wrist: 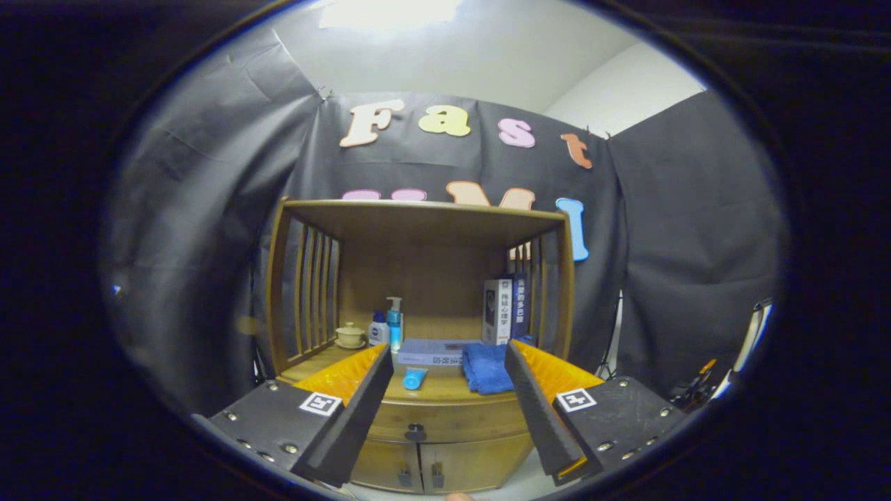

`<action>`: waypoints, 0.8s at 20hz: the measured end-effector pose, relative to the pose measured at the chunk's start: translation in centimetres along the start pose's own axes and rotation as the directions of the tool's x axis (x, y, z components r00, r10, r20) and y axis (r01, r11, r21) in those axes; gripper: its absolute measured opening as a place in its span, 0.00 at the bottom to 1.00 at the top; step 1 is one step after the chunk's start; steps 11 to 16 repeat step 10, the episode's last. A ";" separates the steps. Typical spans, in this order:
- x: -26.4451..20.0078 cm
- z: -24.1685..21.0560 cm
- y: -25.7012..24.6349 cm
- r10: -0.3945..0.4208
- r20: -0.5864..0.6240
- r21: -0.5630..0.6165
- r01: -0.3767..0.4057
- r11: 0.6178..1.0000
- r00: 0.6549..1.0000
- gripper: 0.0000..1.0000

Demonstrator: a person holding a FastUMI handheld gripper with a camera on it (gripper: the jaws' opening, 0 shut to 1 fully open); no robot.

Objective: Pull open the drawer, take out the items inside it, and place them on the countertop above the cabinet.

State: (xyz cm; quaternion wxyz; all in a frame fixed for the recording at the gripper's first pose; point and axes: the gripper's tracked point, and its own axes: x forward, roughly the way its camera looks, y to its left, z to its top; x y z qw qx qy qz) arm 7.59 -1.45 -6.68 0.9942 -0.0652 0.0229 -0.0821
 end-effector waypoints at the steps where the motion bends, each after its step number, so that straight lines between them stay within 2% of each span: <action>1: -1.1 0.4 -0.4 -0.007 0.007 0.003 0.007 1.000 1.000 0.96; 9: -7.9 0.5 -2.8 -0.013 0.017 0.076 0.011 0.997 1.000 0.96; 16: -8.3 0.4 -3.1 -0.013 0.019 0.078 0.011 0.997 1.000 0.96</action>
